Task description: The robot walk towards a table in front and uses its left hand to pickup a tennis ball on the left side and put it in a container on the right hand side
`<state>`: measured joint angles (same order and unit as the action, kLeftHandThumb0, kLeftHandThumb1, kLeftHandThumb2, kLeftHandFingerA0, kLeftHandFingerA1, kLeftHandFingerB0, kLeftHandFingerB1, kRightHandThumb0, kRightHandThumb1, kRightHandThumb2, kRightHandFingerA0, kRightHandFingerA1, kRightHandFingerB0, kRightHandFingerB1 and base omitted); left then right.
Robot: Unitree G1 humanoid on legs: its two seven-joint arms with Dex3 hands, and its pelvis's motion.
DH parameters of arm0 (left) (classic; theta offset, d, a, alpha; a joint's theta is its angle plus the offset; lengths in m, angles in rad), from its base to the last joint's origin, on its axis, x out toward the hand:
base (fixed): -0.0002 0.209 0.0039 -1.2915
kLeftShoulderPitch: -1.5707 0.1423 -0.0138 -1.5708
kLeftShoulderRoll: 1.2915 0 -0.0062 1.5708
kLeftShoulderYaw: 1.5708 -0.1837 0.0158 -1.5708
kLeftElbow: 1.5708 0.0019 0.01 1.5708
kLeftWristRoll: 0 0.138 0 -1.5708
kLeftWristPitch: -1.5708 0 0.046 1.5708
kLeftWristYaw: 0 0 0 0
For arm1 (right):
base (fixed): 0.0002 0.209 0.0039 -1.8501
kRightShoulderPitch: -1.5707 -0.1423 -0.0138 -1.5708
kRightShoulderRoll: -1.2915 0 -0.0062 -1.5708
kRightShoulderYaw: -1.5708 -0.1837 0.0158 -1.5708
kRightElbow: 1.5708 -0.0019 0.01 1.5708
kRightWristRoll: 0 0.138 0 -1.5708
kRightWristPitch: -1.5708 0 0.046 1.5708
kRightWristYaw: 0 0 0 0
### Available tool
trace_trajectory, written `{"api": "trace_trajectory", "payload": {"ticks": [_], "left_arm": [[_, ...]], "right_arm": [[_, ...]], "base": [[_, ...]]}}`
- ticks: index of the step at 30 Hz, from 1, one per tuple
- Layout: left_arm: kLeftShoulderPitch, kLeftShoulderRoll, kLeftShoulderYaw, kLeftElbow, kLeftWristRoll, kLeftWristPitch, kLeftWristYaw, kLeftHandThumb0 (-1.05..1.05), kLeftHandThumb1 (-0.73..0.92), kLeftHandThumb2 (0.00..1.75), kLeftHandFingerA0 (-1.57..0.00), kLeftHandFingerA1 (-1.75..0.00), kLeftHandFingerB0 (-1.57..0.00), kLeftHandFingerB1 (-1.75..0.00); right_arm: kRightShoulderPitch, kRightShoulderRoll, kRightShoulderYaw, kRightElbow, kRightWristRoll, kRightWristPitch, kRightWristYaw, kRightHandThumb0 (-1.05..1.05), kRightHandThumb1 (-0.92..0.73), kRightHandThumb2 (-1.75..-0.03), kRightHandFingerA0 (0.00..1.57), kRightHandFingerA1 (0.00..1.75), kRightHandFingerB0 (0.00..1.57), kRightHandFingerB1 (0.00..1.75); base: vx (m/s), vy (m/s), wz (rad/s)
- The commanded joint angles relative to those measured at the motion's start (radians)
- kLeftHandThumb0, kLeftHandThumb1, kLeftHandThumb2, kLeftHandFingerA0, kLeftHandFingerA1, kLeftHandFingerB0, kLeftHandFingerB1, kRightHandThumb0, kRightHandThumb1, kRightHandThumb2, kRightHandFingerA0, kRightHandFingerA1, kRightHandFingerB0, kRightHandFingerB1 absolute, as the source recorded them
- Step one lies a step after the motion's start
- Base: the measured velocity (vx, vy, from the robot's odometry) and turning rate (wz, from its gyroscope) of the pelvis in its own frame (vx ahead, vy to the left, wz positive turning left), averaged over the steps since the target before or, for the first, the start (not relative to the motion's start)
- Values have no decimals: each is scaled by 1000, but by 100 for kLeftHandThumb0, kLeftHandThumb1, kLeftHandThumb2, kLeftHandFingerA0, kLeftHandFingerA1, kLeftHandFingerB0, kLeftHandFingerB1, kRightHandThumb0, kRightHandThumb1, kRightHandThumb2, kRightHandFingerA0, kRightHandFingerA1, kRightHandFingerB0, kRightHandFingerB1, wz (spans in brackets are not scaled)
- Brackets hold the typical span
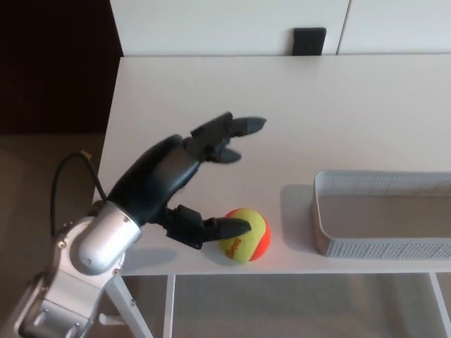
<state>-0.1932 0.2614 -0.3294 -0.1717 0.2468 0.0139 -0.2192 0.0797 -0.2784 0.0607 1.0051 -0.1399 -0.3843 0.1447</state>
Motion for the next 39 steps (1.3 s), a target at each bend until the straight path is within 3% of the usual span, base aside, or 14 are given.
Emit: {"api": "trace_trajectory", "payload": {"ticks": [1,4,7,8,10,11,15,17,24,26,27,37,38,39], "left_arm": [[-1,13,-35,37,127,40,27,-71,41,75,-27,-48,-15,-37],[0,9,-50,42,151,56,26,-71,40,75,-24,-46,-17,-37],[-2,4,-70,41,162,89,3,-68,47,55,-18,-36,-18,-28],[1,1,-75,41,165,99,0,-34,14,80,-2,-51,0,-48],[9,-6,-88,42,176,117,-2,-34,13,80,-3,-52,0,-48],[12,-9,-95,45,182,127,-4,-68,45,54,-3,-28,-16,-27],[18,-15,-116,48,210,156,-7,-71,45,55,0,-28,-13,-28],[16,-21,-138,55,252,188,-3,-68,43,80,0,-6,-9,-26],[14,-27,-155,71,284,210,4,-72,45,81,0,-3,-10,-20],[12,-29,-164,85,297,211,10,-70,44,81,-2,-11,-12,-23],[11,-33,-169,99,304,206,18,-73,47,55,-1,-29,-8,-26],[14,-58,-185,153,341,197,49,-75,43,61,-10,-35,-13,-30],[9,-64,-191,174,351,197,60,-35,17,83,-3,-51,0,-48],[7,-66,-191,180,353,194,62,-35,17,83,-3,-51,0,-48]], "right_arm": [[0,-1,-4,-3,0,16,-5,-51,-59,-59,83,46,64,42],[-1,0,-7,-4,4,20,-2,-51,-59,-59,84,47,64,42],[-3,-5,-2,-16,-6,24,-8,-52,-59,-60,85,47,63,41],[-5,-4,-3,-18,-5,27,-6,-52,-59,-60,84,47,63,41],[-10,-1,-4,-19,-2,35,-2,-52,-59,-60,84,46,64,41],[-13,0,-4,-17,-1,33,-1,-52,-59,-59,86,48,65,42],[-12,2,-5,-24,1,33,-1,-53,-59,-59,85,50,66,42],[-10,-1,-5,-38,3,28,6,-55,-58,-59,85,51,68,42],[-7,-5,2,-50,-9,20,3,-54,-60,-59,81,49,67,42],[-8,-8,6,-52,-13,13,5,-55,-60,-59,81,50,67,42],[-12,-9,7,-54,-13,15,8,-55,-60,-59,81,49,66,42],[-14,-8,9,-75,-13,43,11,-53,-60,-60,82,47,65,41],[-16,-7,8,-80,-12,50,9,-54,-60,-60,83,48,66,41],[-15,-7,7,-82,-11,53,8,-54,-60,-60,83,48,66,41]], "base": [[0,0,0],[0,0,0],[0,0,0],[0,0,0],[0,0,0],[0,0,0],[0,0,0],[0,0,0],[0,0,0],[0,0,0],[0,0,0],[0,0,0],[0,0,0],[0,0,0]]}}
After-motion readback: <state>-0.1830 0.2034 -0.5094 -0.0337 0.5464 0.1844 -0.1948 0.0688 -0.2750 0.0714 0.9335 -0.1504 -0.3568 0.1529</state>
